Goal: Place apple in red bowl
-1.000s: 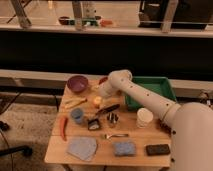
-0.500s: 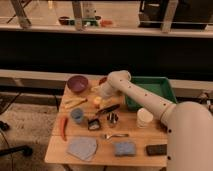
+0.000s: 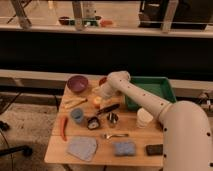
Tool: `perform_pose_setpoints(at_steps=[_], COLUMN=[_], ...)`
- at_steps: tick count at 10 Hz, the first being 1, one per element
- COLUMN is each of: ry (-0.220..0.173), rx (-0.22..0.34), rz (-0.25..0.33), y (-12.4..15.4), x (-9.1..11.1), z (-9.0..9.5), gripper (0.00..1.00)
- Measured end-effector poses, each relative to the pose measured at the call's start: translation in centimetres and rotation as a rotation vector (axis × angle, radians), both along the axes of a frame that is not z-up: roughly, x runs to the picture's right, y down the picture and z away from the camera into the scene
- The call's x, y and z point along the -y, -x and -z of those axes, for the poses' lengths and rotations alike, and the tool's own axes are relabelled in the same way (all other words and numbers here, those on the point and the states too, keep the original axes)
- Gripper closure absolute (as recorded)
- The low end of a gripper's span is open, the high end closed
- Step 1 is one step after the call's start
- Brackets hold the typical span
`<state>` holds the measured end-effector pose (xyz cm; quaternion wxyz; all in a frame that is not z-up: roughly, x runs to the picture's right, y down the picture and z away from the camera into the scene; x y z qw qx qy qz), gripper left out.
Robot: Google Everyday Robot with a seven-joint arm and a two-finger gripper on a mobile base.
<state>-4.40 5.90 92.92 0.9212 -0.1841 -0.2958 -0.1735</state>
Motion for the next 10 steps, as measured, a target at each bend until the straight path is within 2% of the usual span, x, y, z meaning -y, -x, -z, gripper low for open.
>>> perform_pose_setpoints(at_steps=[8,10], ry=[0.030,0.036], rx=[0.005,0.014], rz=[-0.004,-0.011], y=[-0.07,-0.02], x=[-0.44,-0.43], z=[-0.98,-1.01], gripper=[0.21,0.38])
